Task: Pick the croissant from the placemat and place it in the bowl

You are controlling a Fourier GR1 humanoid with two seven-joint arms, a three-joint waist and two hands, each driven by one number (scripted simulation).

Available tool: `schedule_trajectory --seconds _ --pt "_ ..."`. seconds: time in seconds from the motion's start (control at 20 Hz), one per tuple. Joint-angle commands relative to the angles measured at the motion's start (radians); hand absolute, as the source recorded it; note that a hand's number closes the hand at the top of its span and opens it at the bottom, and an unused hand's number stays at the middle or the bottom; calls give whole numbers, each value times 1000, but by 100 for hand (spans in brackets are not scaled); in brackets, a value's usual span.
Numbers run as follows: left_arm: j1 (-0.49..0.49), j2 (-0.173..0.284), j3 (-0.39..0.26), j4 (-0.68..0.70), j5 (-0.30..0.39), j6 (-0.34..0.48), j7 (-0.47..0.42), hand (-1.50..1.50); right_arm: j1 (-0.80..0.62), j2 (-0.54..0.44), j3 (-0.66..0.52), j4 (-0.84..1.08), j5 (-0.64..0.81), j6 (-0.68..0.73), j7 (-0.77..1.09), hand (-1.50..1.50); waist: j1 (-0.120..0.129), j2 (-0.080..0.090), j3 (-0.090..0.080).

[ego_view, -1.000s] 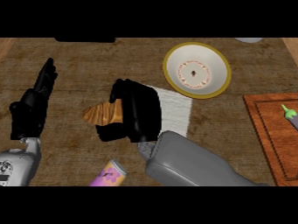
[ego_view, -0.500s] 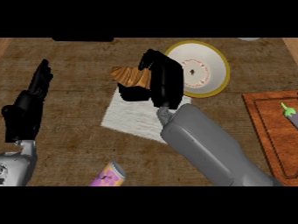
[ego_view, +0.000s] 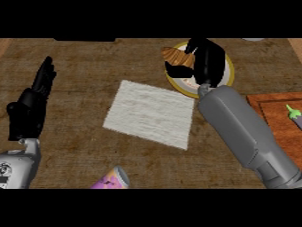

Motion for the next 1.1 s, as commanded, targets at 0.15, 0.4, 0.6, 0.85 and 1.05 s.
schedule_trajectory --seconds 0.15,0.4,0.6,0.85,1.05 --pt "-30 -1 10 52 -6 -15 -36 0 -88 -54 -74 318 49 -41 -129 150 8 6 0" --pt "-32 -20 -2 6 8 -24 -7 0 -116 -64 -236 447 -113 -78 -326 150 44 19 3" --pt "-63 -18 1 33 1 -27 -19 0 -108 -66 -321 489 -216 20 -421 -150 47 27 4" --pt "-32 -43 -22 9 -18 -9 -22 0 -53 -59 -413 481 -327 97 -672 -150 48 24 4" --pt "-54 -6 4 15 6 -48 -9 0 -99 -68 -492 496 -391 103 -777 -150 62 27 4"
